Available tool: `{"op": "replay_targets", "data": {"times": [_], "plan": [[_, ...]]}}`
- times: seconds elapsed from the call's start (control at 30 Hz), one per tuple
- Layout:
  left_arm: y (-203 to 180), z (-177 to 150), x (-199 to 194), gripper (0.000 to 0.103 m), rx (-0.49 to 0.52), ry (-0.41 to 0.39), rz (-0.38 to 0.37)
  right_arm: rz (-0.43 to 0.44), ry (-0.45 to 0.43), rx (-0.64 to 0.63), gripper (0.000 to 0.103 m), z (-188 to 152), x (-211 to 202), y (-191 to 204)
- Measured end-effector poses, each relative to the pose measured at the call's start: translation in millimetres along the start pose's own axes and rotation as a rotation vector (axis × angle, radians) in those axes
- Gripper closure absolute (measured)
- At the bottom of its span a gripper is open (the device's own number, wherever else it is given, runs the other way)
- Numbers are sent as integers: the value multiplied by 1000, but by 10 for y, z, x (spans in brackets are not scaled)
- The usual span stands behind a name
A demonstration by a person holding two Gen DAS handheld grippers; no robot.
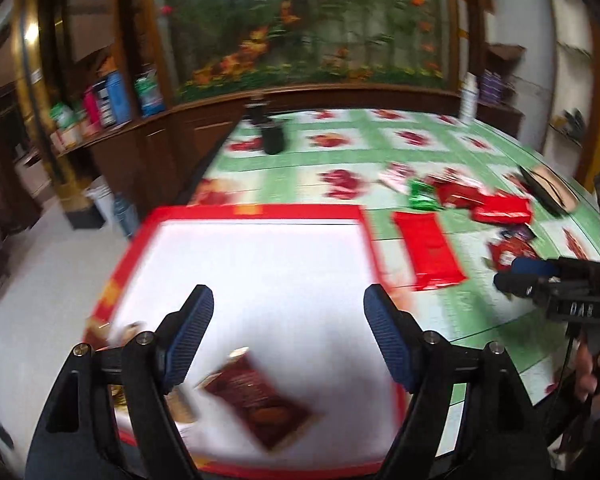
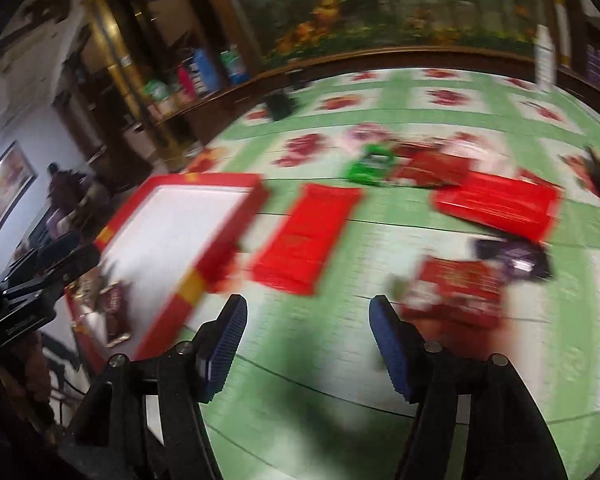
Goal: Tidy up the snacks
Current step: 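Open left tool over tray while right tool releases MANLY packet into tray, then reach left tool to long red packet while right tool reaches red floral packet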
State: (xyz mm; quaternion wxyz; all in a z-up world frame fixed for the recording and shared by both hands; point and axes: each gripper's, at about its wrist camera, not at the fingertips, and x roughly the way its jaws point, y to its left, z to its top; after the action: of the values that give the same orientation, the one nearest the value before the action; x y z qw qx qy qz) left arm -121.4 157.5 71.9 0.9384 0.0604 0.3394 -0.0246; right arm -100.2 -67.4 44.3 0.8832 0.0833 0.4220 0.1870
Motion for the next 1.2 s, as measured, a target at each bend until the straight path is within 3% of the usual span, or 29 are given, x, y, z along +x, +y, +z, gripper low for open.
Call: {"op": "replay_targets", "data": {"times": [0.17,0.33,0.53,0.9,0.93,1.1,1.2], "plan": [[-465,143,122,25,92,27,-82,-70,-7,95,34,-117,-229,-519],[-731,241,294,25,132,65,-109,-47,6,135,33,-103,-247,-735],[-860,322,500,25,105,119,-133,-19,22,143,30,17,-48,-641],[-1105,432,888,26,74,221,-154,-99,49,99,31,94,208,-488],[-1124,435,925,26,76,232,-144,-115,57,78,33,103,219,-467],[-1220,451,1141,26,52,297,-156,-149,69,54,69,127,238,-515],[-1261,441,1273,26,69,329,-124,-98,66,87,73,136,214,-642]]}}
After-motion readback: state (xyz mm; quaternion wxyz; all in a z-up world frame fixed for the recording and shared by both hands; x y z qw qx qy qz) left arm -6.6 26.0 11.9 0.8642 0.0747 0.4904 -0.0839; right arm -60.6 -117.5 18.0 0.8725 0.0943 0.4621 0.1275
